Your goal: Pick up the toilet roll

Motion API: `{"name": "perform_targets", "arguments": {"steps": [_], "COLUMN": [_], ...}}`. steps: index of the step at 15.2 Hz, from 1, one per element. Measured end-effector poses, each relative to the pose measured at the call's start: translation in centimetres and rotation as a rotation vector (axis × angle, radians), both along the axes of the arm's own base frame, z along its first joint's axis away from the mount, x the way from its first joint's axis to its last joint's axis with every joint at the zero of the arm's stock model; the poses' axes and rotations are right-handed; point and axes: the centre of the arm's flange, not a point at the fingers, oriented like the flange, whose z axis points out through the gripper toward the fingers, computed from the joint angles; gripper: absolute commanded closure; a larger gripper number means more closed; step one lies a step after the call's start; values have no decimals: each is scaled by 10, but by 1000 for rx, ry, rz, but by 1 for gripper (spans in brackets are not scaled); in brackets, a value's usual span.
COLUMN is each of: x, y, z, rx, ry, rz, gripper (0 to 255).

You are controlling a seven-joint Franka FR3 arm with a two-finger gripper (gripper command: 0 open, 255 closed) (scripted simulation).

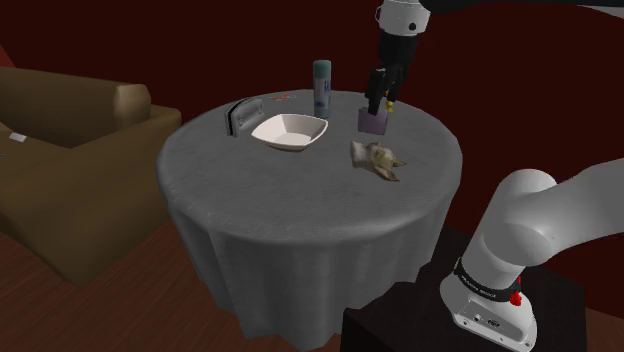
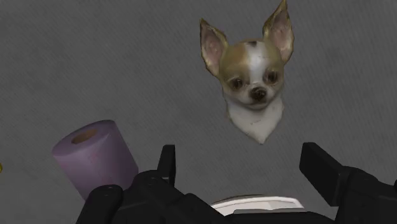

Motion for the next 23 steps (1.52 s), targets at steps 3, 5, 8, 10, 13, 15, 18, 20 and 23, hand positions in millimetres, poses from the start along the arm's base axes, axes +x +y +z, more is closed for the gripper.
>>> {"name": "perform_targets", "arguments": {"steps": [3,5,8,10,13,15,18,20,23], "x": [26,67,132,170,227,255,274,275,277], "y": [-4,-8,-17,-28,-44,-64,-78,-80,-81], "z": [0,-3,-17,-37,-75,-108,-141,-153,-169], "rx": [-44,-111,-218,-291,-398,-471,-533,-540,-542], "ry": [87,224,451,605,834,990,1120,1134,1138], "rz": [-15,-36,-71,-95,-129,-154,-178,-182,-183], "gripper": [0,0,0,0,0,0,0,0,0]}}
